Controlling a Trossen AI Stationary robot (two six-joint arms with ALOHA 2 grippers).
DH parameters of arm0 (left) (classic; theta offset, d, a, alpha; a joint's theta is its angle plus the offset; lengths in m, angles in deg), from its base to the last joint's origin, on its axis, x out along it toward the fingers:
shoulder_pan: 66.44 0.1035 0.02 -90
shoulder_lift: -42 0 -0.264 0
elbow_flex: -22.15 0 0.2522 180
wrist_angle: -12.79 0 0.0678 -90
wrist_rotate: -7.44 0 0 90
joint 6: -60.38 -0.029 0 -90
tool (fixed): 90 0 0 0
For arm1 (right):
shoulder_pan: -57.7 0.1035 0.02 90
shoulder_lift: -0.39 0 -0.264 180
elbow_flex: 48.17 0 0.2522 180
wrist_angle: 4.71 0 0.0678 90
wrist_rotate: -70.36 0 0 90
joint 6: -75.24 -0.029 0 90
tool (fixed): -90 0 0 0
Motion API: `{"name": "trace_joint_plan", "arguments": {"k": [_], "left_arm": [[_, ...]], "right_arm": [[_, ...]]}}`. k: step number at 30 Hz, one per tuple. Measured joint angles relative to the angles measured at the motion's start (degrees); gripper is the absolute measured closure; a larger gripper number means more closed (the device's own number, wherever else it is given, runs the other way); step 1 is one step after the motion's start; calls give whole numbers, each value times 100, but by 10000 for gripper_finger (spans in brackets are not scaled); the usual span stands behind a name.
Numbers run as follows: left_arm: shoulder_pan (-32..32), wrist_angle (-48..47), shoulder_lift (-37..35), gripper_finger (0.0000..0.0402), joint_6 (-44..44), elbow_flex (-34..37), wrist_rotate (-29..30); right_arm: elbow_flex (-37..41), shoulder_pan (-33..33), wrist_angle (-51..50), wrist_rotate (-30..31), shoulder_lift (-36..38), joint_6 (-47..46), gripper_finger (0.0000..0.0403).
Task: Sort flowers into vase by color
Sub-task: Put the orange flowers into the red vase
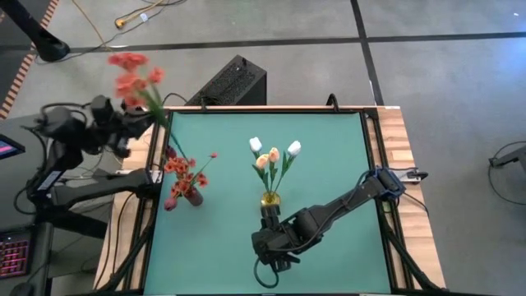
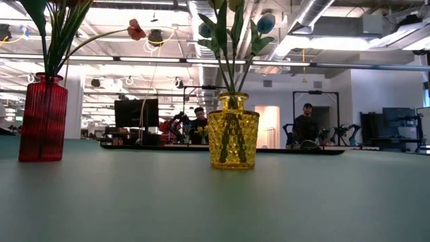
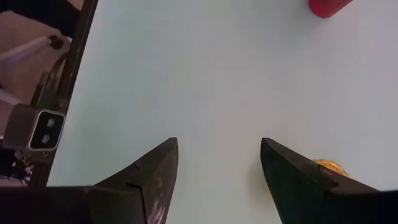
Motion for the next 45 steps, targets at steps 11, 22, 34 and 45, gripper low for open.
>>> {"name": "trace_joint_plan", "arguments": {"k": [11,22,34,45], "left_arm": [[-549,1061,791,401,720,4,-1054],[-3365,761,1940,401,-738,-300,638],[-6191,180,2184,401,-1894,-800,2336],[-8903,129,3103,401,-2982,-362,4582]], "right_arm": [[-2,-158,209,25,0,385,149],[-2,-403,392,161,0,1386,149],[-2,-722,520,-450,0,1403,149],[-2,-524,793,-468,-58,1393,149]]}}
